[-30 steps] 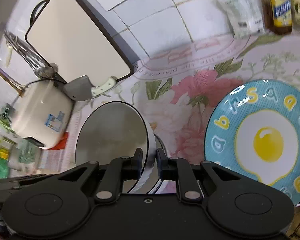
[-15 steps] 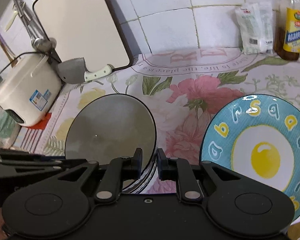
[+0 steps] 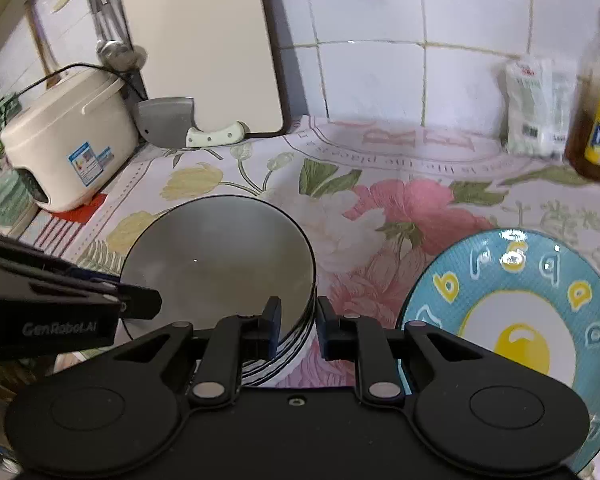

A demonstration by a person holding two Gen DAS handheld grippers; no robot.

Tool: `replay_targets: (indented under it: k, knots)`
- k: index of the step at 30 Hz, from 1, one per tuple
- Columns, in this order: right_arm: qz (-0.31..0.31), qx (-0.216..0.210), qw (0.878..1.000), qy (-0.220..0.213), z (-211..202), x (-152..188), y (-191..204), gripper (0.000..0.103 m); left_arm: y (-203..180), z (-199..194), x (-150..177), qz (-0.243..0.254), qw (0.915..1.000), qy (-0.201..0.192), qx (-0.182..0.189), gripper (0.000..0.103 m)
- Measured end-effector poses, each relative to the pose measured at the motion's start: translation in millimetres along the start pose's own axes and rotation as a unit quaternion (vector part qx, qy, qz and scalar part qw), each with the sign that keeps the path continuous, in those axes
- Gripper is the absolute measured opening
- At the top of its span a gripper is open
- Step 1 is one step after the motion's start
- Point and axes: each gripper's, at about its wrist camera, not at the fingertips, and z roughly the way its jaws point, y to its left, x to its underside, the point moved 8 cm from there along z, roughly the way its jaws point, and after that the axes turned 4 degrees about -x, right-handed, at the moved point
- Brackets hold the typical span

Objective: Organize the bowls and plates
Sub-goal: 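Lift the small white bowl with both grippers toward the nested bowls, then lower the small white bowl into the nested bowls and open both grippers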

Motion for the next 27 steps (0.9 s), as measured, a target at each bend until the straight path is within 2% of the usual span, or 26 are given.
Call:
replay_targets:
  k: [7,16,27]
  knots:
    - [-0.001,-0.004,1.0,-0.002,0,2,-1,0.023,4,0,1,-0.018,0.9998,0.001,0.009,0.019]
    - [-0.006,-0.01,0.999,-0.029,-31,-3,-2,0.024,10,-14,4,-0.049,0.9984,-0.002,0.03,0.025]
    - [-0.04,-0.033,0.994,-0.098,-93,-11,10,0.031,12,-51,15,-0.06,0.9974,-0.029,0.027,0.026]
